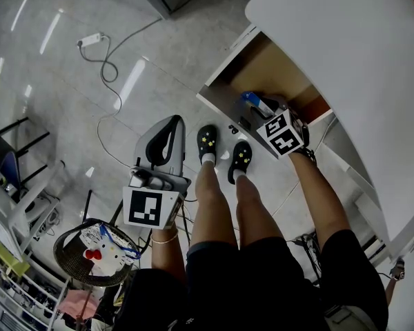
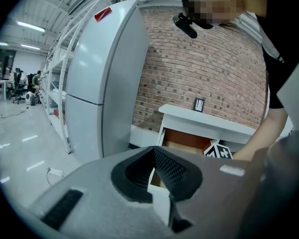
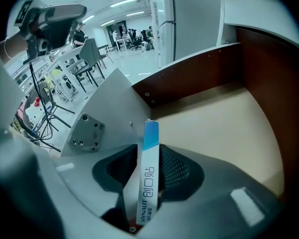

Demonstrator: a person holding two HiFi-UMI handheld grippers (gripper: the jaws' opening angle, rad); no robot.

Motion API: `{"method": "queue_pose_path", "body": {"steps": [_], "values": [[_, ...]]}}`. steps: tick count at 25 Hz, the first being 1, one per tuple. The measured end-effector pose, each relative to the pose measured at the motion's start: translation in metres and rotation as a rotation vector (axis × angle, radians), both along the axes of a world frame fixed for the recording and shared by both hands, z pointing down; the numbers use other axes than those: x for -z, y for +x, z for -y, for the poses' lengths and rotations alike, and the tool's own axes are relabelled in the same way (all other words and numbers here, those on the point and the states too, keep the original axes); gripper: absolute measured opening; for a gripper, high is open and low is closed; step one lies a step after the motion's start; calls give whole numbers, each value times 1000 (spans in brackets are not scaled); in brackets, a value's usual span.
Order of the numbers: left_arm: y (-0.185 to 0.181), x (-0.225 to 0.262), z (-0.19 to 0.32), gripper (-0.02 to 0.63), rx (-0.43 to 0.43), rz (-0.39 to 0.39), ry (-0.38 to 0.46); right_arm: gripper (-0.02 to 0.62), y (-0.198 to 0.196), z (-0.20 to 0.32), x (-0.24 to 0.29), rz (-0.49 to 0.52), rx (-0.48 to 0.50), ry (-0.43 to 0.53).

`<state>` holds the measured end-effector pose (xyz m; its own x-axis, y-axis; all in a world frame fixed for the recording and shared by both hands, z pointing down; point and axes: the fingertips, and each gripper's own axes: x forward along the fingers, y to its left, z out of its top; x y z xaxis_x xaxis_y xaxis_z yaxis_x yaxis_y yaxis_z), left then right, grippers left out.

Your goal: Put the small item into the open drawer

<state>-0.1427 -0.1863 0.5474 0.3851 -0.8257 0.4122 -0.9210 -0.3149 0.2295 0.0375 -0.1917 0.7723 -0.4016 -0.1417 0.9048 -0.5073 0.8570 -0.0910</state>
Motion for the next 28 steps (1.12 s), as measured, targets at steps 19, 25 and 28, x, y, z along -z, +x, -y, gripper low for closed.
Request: {"method": "queue_pose_path", "body": {"steps": [19, 25, 28], "values": [[13, 18, 2, -3, -20, -4, 22, 99, -2, 14, 51, 98, -100, 99], [17, 27, 2, -3, -20, -2, 33, 57, 4, 16, 70, 131, -156, 132], [20, 31, 0, -3, -19, -2, 38, 35, 8, 15, 81, 149, -188, 156]]}}
